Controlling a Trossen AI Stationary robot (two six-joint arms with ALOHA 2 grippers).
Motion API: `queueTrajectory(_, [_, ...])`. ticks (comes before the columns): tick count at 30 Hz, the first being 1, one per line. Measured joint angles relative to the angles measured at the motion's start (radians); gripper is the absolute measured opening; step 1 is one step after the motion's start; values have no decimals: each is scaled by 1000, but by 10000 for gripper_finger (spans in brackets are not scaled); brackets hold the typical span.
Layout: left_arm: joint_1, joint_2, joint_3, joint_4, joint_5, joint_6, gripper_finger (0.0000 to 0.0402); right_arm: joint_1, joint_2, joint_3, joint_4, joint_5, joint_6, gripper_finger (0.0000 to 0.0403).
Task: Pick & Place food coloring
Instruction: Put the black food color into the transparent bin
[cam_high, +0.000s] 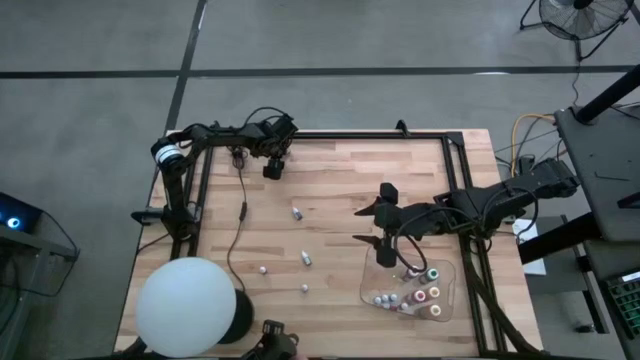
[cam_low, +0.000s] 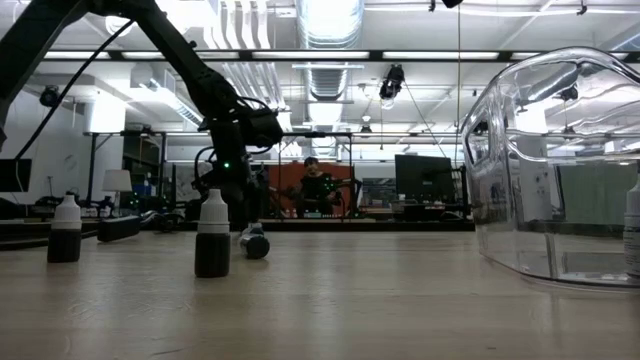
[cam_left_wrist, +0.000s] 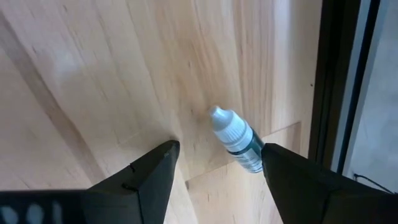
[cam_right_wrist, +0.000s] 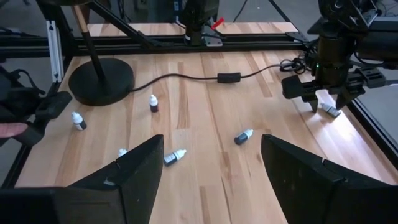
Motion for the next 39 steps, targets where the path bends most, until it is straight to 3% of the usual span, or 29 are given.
queueTrajectory(22, [-9, 46, 9, 31, 12, 29, 220, 0, 1, -7, 26, 0, 0, 256])
queueTrajectory(39, [-16, 48, 70, -14, -97, 15, 220, 0, 2, -29, 74, 0, -12, 252])
